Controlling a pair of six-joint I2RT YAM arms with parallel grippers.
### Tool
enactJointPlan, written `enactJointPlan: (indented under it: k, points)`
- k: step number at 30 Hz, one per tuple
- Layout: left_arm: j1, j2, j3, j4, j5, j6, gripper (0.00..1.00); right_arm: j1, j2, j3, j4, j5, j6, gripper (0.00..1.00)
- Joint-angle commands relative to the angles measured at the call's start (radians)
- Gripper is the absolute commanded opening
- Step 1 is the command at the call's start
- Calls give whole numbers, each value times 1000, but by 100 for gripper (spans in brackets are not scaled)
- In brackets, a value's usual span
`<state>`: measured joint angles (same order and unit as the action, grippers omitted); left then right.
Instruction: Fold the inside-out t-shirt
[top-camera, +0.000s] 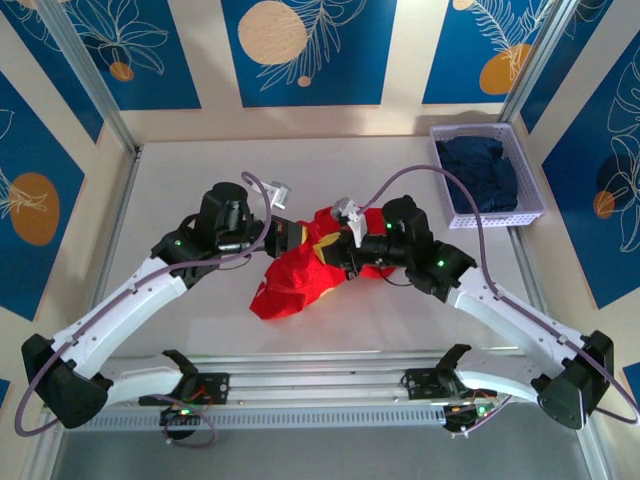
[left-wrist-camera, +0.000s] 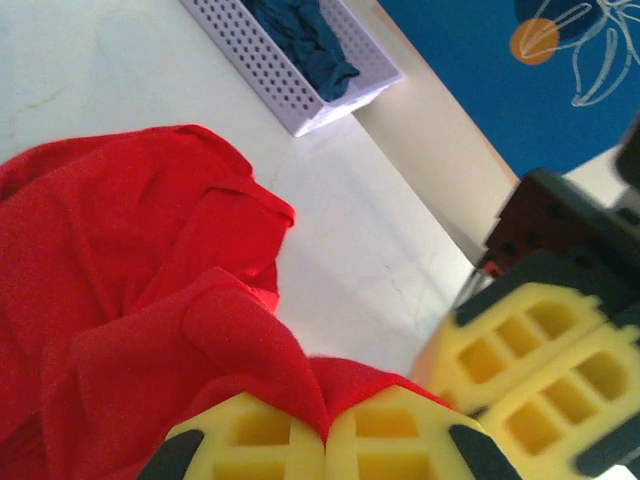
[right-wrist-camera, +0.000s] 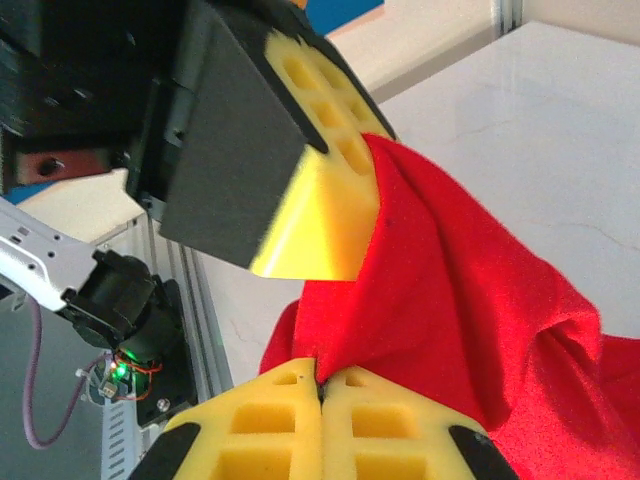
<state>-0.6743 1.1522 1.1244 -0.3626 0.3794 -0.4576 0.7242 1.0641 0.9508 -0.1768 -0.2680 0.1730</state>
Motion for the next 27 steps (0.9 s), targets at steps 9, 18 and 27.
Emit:
enactJointPlan:
  k: [9, 18, 27]
  points:
    - [6, -20, 3, -34, -162, 104, 21, -114, 12, 47, 145, -194, 260, 0]
    - [-16, -159, -137, 17, -82, 118, 56, -179, 52, 47, 269, -268, 382, 0]
    - [-37, -65, -58, -6, -28, 207, 54, -189, 59, 63, 234, -267, 367, 0]
